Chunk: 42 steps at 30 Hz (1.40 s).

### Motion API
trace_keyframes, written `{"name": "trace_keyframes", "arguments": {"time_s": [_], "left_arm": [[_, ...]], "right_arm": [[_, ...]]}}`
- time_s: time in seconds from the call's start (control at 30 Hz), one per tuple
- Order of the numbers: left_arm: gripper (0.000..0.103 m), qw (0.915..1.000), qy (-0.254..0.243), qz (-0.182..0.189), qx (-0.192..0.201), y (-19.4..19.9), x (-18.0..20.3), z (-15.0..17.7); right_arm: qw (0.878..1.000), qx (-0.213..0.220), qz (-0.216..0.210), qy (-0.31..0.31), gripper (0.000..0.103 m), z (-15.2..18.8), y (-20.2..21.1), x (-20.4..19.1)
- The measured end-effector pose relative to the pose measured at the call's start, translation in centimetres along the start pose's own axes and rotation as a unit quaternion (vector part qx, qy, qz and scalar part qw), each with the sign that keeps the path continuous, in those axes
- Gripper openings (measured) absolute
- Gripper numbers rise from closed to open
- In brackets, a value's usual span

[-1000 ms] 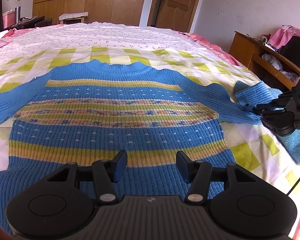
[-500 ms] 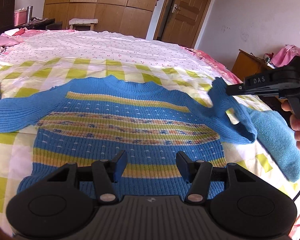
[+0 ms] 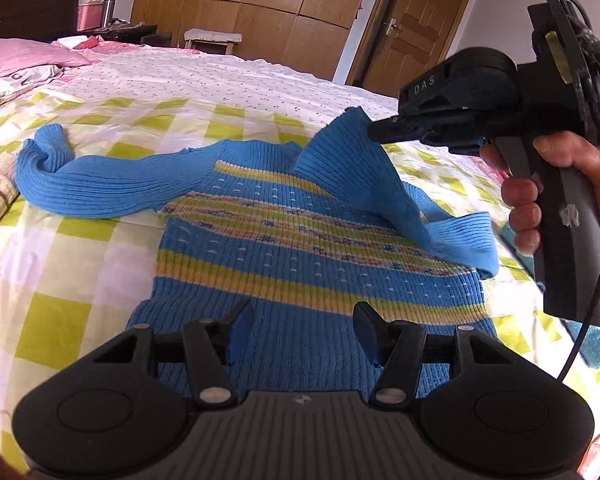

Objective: Fold small clothes
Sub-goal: 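Carry the sleeve across the sweater chest with the right gripper and release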

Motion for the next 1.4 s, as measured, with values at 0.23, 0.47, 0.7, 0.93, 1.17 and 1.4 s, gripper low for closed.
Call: {"name": "trace_keyframes", "arguments": {"time_s": [0.23, 0.47, 0.7, 0.93, 1.17, 1.4], "left_arm": [[0.061, 1.0000, 0.002, 0.006, 0.007, 0.0, -0.2, -0.1], [0.061, 0.9999, -0.001, -0.009, 0.013, 0.0, -1.1, -0.2], [0.061, 0.9998, 0.009, -0.012, 0.013, -0.2, -2.1, -0.4], [0.061, 0.9998, 0.011, -0.015, 0.010, -0.6, -2.4, -0.3], [0.061, 0.9996, 0.020, -0.013, 0.013, -0.9, -3.0, -0.5], [0.061, 0.9997, 0.015, -0.016, 0.009, -1.4, -2.9, -0.3]], "right_arm": [[0.999, 0.024, -0.021, -0.025, 0.000, -2.4, -1.0, -2.2], [0.999, -0.012, -0.034, 0.000, 0.000, -0.4, -4.8, -5.3], [0.997, -0.057, -0.045, 0.035, 0.000, 2.5, -7.6, -7.3], [0.987, -0.104, -0.100, 0.072, 0.010, 4.4, -8.5, -9.7], [0.988, -0.072, -0.112, 0.072, 0.010, 3.1, -5.9, -8.1], [0.996, -0.048, -0.003, 0.073, 0.011, 4.4, -1.8, 1.2]]}}
Point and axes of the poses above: each gripper's, at about its wrist camera, not at the fingertips, and y roughly against the way its jaws point, x to its right, z to its underside, the point moved 8 cm from there along -y, roughly the way its jaws point, and after that the axes turned 9 degrees about -x, right-handed, at the moved point
